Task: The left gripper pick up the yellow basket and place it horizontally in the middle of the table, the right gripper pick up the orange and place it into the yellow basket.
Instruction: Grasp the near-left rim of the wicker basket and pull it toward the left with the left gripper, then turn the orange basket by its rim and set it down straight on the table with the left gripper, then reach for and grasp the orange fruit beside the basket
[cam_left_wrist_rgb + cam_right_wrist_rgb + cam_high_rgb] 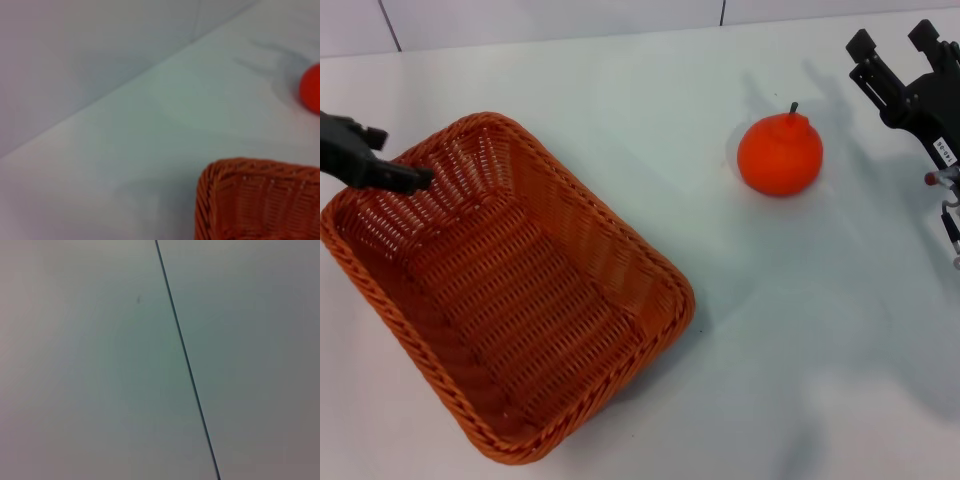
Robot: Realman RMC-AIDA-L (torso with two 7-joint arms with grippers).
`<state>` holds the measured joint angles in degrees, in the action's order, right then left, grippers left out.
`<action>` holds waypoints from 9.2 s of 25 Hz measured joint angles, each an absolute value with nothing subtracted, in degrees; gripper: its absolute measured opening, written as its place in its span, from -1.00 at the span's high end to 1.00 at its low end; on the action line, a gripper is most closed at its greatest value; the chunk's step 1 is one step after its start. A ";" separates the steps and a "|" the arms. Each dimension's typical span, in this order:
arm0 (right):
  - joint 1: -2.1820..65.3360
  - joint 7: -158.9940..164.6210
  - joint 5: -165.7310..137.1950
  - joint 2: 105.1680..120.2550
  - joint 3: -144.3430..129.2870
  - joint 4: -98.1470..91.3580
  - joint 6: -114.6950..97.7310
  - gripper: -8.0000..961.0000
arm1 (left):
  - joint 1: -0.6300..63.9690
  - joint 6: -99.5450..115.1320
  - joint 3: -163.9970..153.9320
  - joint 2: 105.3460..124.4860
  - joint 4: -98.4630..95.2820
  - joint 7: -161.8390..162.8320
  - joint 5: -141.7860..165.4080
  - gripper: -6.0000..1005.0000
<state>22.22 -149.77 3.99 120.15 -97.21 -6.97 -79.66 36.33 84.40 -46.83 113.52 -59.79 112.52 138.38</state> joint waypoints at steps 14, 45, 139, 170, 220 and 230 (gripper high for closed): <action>22.15 -149.25 3.10 120.15 -97.30 -6.59 -79.80 -0.94 | 36.75 76.59 -50.61 118.88 -60.89 112.33 148.15 -0.77; 22.42 -148.77 2.97 120.14 -96.87 -6.64 -78.45 -0.94 | 36.10 75.02 -50.98 120.92 -62.73 112.37 152.51 -0.11; 22.76 -146.34 3.34 120.15 -96.67 -6.81 -72.33 -0.93 | 33.72 78.26 -19.51 122.67 -55.46 138.60 142.00 0.60; 22.59 -146.34 3.33 120.15 -96.68 -6.69 -72.33 -0.93 | 32.60 76.71 -23.48 123.87 -59.28 138.09 140.87 -0.46; 27.53 -143.35 -8.53 119.71 -97.29 -7.21 -55.23 -0.94 | 20.75 86.76 -25.66 124.31 -33.51 72.48 71.50 -0.66; 28.46 -143.22 -8.53 119.84 -97.25 -7.31 -52.90 -0.94 | 20.90 86.92 -27.10 124.23 -32.91 71.57 71.60 -0.66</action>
<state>28.46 -143.22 -8.53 119.84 -97.25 -7.31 -52.90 20.90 86.92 -27.10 124.23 -32.91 71.57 71.60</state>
